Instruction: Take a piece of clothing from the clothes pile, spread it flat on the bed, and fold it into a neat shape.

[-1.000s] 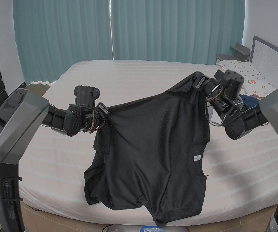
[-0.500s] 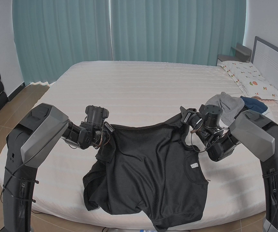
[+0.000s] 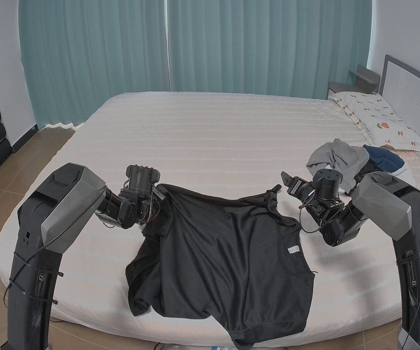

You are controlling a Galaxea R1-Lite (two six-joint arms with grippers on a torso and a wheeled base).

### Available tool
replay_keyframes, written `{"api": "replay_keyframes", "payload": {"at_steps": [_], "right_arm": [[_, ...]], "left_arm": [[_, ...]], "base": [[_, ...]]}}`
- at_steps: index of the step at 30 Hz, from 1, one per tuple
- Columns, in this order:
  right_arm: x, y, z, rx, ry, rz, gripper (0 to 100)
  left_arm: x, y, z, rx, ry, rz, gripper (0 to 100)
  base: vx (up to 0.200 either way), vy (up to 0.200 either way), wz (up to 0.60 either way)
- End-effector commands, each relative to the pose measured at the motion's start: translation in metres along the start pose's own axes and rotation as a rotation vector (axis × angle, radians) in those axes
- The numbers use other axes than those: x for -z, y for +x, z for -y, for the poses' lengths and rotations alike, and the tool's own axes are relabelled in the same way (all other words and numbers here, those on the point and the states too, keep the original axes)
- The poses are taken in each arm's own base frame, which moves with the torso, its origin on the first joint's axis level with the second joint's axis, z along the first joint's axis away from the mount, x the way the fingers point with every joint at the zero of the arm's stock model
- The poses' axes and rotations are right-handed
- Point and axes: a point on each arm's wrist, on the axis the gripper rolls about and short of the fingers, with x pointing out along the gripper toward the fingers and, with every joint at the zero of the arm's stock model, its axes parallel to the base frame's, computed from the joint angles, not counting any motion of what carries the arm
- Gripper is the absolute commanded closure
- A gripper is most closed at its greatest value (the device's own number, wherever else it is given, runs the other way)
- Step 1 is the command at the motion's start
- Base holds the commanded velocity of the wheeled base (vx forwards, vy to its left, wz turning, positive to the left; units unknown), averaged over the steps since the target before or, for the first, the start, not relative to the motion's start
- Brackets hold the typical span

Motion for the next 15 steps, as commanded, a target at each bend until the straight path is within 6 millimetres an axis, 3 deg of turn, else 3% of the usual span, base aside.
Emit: {"api": "replay_keyframes", "payload": {"at_steps": [1,6,10,15], "right_arm": [[-0.038,-0.005,0.001,-0.008,0.095,0.085,0],[-0.021,-0.02,0.019,0.042,0.078,0.005,0],[0.002,-0.043,0.034,0.09,0.077,-0.106,0],[0.019,-0.066,0.04,0.065,0.106,-0.185,0]], "left_arm": [[-0.025,0.0,0.016,0.124,-0.085,0.151,0],[-0.022,0.001,0.014,0.114,-0.043,0.149,0],[0.0,0.003,-0.017,-0.038,0.241,0.044,0],[0.006,-0.001,-0.023,-0.063,0.263,0.016,0]], "base": [[0.0,0.0,0.0],[0.0,0.0,0.0],[0.0,0.0,0.0],[0.0,0.0,0.0]]}}
